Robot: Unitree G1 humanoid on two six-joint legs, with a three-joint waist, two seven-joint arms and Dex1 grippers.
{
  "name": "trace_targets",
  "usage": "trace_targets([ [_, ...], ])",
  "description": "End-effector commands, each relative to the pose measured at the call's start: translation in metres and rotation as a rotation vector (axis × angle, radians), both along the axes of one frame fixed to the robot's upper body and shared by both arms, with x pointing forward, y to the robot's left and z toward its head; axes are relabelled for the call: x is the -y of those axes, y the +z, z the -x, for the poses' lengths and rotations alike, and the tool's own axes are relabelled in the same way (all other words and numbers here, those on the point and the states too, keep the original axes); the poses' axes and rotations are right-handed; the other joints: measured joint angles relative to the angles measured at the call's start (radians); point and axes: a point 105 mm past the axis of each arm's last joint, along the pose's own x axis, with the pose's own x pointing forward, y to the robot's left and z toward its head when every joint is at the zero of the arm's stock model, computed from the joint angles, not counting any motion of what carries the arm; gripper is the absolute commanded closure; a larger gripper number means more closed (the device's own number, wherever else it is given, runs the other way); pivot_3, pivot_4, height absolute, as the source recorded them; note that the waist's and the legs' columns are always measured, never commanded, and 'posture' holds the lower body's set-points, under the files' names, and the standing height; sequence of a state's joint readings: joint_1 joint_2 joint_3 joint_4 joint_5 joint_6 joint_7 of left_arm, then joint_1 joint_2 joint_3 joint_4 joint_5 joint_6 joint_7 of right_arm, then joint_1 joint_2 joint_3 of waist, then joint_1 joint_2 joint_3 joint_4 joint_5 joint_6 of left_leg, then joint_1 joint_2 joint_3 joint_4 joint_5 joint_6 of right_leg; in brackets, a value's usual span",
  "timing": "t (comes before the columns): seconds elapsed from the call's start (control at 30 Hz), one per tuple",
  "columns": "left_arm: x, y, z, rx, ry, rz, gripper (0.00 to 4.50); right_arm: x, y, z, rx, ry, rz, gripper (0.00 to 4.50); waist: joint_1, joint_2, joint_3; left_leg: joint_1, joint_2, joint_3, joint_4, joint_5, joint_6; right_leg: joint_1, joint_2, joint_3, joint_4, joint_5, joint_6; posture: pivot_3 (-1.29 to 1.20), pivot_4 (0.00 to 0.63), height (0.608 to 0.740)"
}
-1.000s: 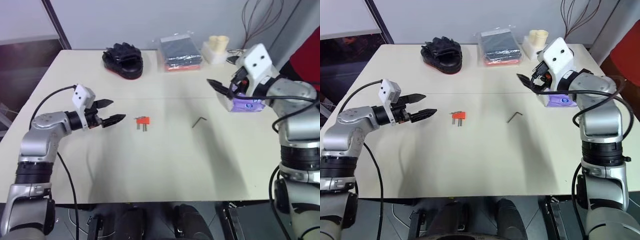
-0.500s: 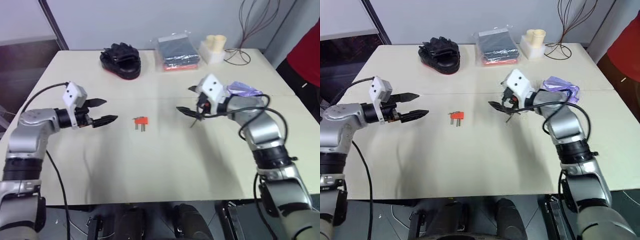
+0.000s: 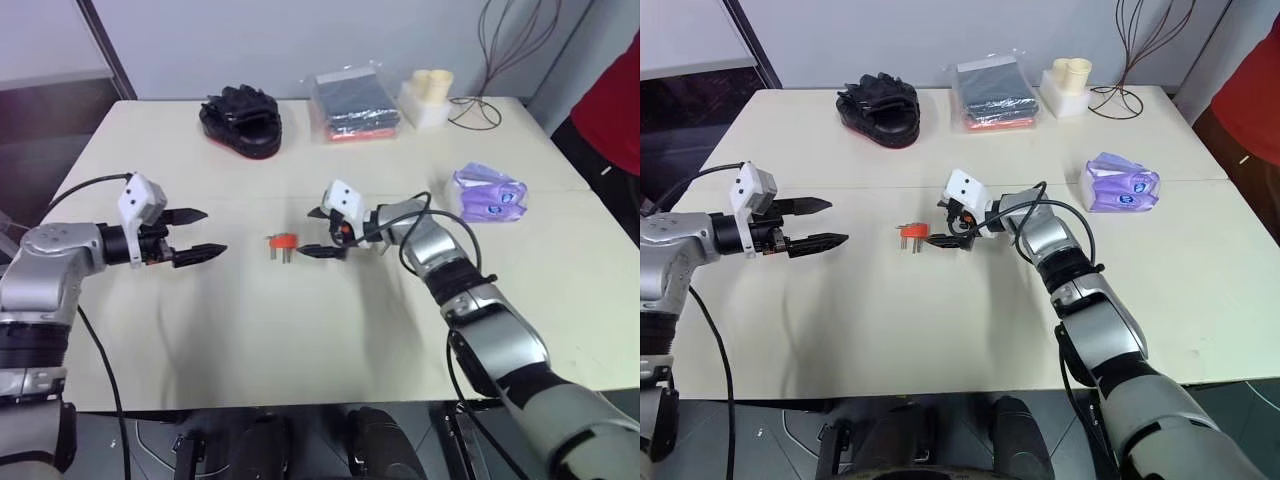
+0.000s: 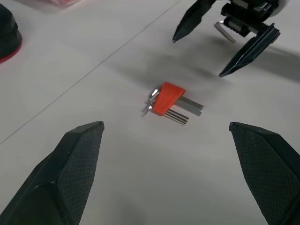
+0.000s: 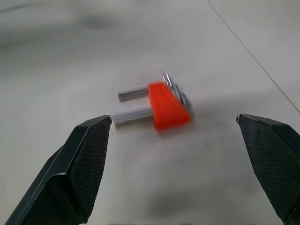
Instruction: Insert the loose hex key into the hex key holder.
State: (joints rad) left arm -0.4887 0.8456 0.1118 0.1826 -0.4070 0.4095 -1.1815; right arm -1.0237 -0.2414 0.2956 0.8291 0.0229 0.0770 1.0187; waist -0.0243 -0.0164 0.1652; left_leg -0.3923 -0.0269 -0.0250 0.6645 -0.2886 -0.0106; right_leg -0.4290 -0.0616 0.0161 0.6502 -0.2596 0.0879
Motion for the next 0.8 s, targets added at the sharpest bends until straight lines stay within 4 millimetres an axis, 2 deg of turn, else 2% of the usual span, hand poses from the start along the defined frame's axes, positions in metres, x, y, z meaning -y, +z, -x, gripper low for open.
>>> trace_targets([
  [0.03, -0.001, 0.012, 0.004, 0.048, 0.016, 0.023, 0.00, -0.005, 0.004, -0.006, 0.042, 0.012, 0.010, 0.05, 0.001, 0.000, 0.000, 0.000, 0.000, 0.000, 0.000, 0.000, 0.000, 0.000, 0.000, 0.000, 0.000, 0.000, 0.000, 0.00, 0.150, 0.740],
  [0.23, 0.002, 0.009, 0.008, 0.050, 0.035, 0.041, 0.00, -0.014, -0.013, -0.011, 0.058, -0.010, 0.087, 0.05, -0.009, 0.000, 0.000, 0.000, 0.000, 0.000, -0.001, 0.001, -0.001, 0.000, 0.000, 0.000, 0.000, 0.000, 0.000, 0.00, 0.150, 0.740],
  [0.57, 0.004, 0.006, 0.014, 0.057, 0.077, 0.069, 0.00, -0.028, -0.018, -0.019, 0.102, -0.087, 0.103, 0.05, -0.027, 0.000, 0.000, 0.000, 0.000, -0.001, -0.003, 0.002, -0.004, -0.002, 0.000, 0.000, 0.001, 0.000, 0.000, 0.00, 0.150, 0.740],
  [0.67, 0.004, 0.006, 0.014, 0.060, 0.087, 0.076, 0.00, -0.036, -0.019, -0.017, 0.093, -0.088, 0.091, 0.95, -0.026, 0.000, 0.000, 0.000, 0.000, -0.001, -0.003, 0.002, -0.005, -0.002, 0.000, 0.000, 0.001, 0.000, 0.000, 0.00, 0.150, 0.740],
  [0.8, 0.004, 0.006, 0.014, 0.063, 0.100, 0.080, 0.00, -0.053, -0.027, -0.007, 0.070, -0.039, 0.084, 3.02, -0.028, 0.000, 0.000, 0.000, 0.000, -0.001, -0.003, 0.002, -0.005, -0.002, 0.000, 0.000, 0.001, 0.000, 0.000, 0.00, 0.150, 0.740],
])
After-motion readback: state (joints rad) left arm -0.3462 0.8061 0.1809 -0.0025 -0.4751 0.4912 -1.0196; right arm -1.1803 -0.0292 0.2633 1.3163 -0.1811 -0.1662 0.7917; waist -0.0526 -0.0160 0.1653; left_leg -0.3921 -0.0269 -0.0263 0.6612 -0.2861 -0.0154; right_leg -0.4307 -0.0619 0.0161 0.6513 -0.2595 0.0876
